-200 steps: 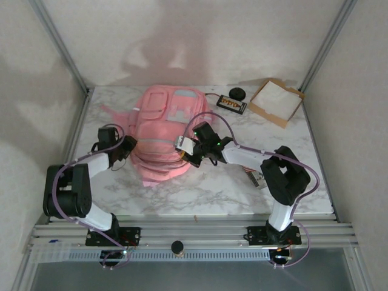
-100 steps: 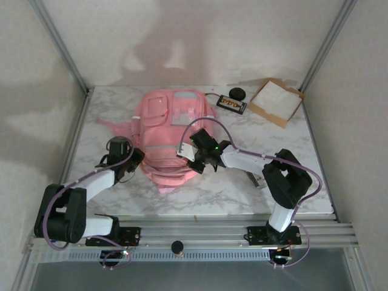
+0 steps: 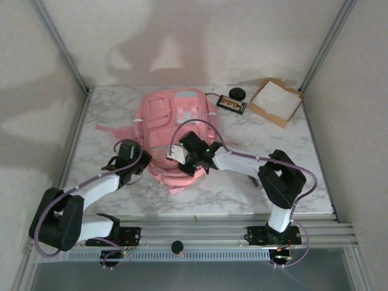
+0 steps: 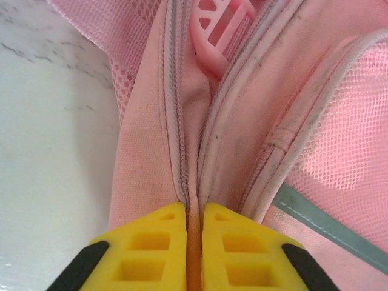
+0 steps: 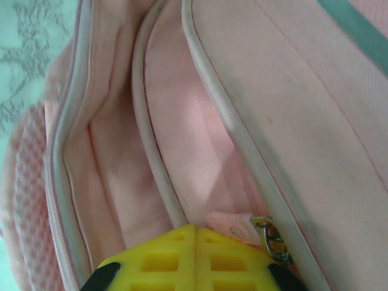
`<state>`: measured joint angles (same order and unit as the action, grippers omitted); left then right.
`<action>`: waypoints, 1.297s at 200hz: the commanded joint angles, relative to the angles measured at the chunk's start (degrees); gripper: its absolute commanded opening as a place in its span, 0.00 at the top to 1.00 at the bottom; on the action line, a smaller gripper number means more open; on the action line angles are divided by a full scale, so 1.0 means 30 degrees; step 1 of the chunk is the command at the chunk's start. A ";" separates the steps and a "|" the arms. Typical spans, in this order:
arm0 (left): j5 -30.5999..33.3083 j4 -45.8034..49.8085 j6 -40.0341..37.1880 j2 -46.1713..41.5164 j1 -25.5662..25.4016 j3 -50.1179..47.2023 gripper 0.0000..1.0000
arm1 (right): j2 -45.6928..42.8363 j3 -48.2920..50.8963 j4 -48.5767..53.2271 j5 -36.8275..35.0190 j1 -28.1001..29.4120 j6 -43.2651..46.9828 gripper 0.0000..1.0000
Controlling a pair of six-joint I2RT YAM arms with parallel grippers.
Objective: Pack books, pencil case, and school supplies into a backpack
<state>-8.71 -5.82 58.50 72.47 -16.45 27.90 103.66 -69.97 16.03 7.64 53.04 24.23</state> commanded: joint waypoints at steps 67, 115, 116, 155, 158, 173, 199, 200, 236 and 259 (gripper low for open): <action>-0.0511 0.2291 -0.2440 -0.1405 -0.0854 0.2302 0.72 | -0.1762 0.0241 -0.1678 0.2327 0.0723 -0.2842 0.93; 0.1488 0.5545 -0.5758 -0.2600 -0.1214 0.3761 0.61 | -0.7513 0.4767 -0.4250 0.5004 -0.1996 -0.9166 0.63; 0.1493 0.5545 -0.5803 -0.2626 -0.1220 0.3764 0.61 | -0.7585 0.4832 -0.4343 0.5052 -0.2059 -0.9368 0.63; 0.1351 0.4241 -0.7162 -0.2695 -0.3054 0.4050 0.59 | -0.9041 0.6767 -0.6351 0.2998 -0.4071 -1.8260 0.31; 0.1497 0.4254 -0.7268 -0.2540 -0.3198 0.4146 0.59 | -0.9035 0.6845 -0.6429 0.3047 -0.4237 -1.8882 0.29; 0.2253 0.4633 -0.7880 -0.1816 -0.4076 0.4787 0.58 | -0.8652 0.6745 -0.5668 0.2499 -0.4921 -2.1686 0.21; 0.3348 0.4869 -0.8662 -0.0890 -0.5181 0.5470 0.58 | -0.7963 0.7543 -0.6684 0.2943 -0.5608 -2.5555 0.22; 0.3374 0.4856 -0.8691 -0.0863 -0.5211 0.5468 0.58 | -0.7883 0.7538 -0.6732 0.2952 -0.5608 -2.5649 0.22; 0.4508 0.5213 -0.9438 -0.0053 -0.5898 0.5932 0.58 | -0.5682 0.6888 -0.7442 0.3445 -0.5608 -2.7490 0.27; 0.4683 0.5386 -0.9876 -0.0044 -0.5966 0.5905 0.57 | -0.4757 0.6448 -0.7398 0.2789 -0.5665 -2.7741 0.28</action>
<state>1.63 8.16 31.92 72.07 -33.82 43.94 87.22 -48.53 -4.54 17.61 36.14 -53.89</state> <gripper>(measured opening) 0.423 0.724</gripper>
